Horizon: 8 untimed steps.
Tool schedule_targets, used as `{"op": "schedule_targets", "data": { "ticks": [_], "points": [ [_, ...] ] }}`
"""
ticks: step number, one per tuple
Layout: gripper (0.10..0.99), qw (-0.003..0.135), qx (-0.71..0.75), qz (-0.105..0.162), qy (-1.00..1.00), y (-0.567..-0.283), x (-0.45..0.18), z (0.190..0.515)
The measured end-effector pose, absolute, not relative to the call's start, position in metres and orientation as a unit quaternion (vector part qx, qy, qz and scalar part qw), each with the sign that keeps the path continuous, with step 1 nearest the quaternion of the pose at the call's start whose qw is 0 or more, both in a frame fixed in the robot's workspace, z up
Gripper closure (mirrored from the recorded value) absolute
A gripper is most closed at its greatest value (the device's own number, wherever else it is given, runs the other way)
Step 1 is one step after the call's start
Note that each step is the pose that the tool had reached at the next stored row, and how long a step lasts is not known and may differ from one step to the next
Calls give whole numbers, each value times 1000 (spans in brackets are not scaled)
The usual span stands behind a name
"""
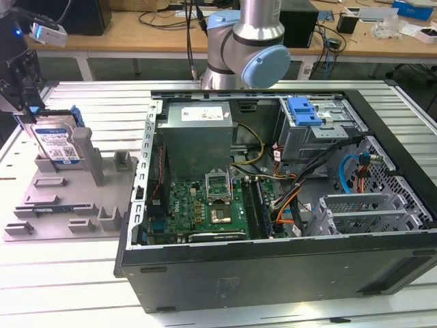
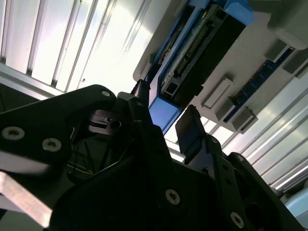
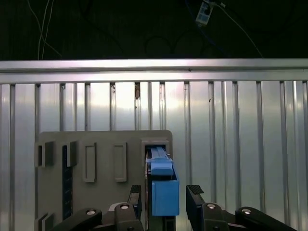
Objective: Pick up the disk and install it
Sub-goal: 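Pick up the disk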
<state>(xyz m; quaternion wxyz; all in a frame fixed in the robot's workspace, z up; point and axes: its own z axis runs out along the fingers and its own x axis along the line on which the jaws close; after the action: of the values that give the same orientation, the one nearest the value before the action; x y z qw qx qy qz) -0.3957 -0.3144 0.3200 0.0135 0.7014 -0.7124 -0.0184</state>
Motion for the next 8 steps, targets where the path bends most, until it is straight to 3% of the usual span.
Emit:
{"op": "schedule_targets", "data": {
  "ticks": [8],
  "points": [
    [588,14,701,-18,-712,-314,-396,316]
  ]
}}
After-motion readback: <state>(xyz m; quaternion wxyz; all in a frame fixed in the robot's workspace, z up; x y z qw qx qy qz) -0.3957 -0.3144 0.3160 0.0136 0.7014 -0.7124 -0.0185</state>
